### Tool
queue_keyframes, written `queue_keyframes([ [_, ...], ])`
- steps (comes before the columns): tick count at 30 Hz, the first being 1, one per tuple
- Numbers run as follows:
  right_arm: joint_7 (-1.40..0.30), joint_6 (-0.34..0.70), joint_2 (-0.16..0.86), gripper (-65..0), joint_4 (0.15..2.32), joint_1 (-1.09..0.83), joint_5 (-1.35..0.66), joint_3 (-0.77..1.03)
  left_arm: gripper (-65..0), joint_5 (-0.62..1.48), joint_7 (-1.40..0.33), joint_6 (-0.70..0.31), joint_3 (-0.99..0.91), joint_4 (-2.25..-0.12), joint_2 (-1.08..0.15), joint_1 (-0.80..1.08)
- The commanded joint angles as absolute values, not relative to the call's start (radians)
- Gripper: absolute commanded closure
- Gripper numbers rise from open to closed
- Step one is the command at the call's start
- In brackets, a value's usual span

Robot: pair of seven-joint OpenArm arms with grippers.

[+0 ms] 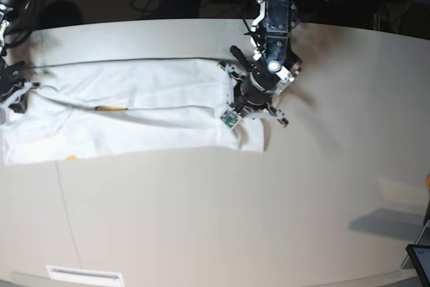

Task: Fold the T-shirt properly
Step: 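Release the left gripper and move it to the shirt's folded end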

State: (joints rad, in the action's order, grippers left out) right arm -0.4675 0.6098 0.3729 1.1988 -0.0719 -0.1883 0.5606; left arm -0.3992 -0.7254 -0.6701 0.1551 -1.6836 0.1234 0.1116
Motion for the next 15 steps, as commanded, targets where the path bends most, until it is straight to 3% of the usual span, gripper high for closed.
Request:
queue_keyframes([
  [1,-0.507,0.591,0.400,-0.9,1.170,-0.071,-0.140,0.564,0.0,-0.427,-0.773,-0.698,0.166,-1.646,0.137,0.105],
  [15,-0.390,0.588,0.538,-0.9,0.874,0.053,-0.140,0.564,0.0,-0.470,-0.826,-0.698,0.163,-1.629,0.151,0.061],
])
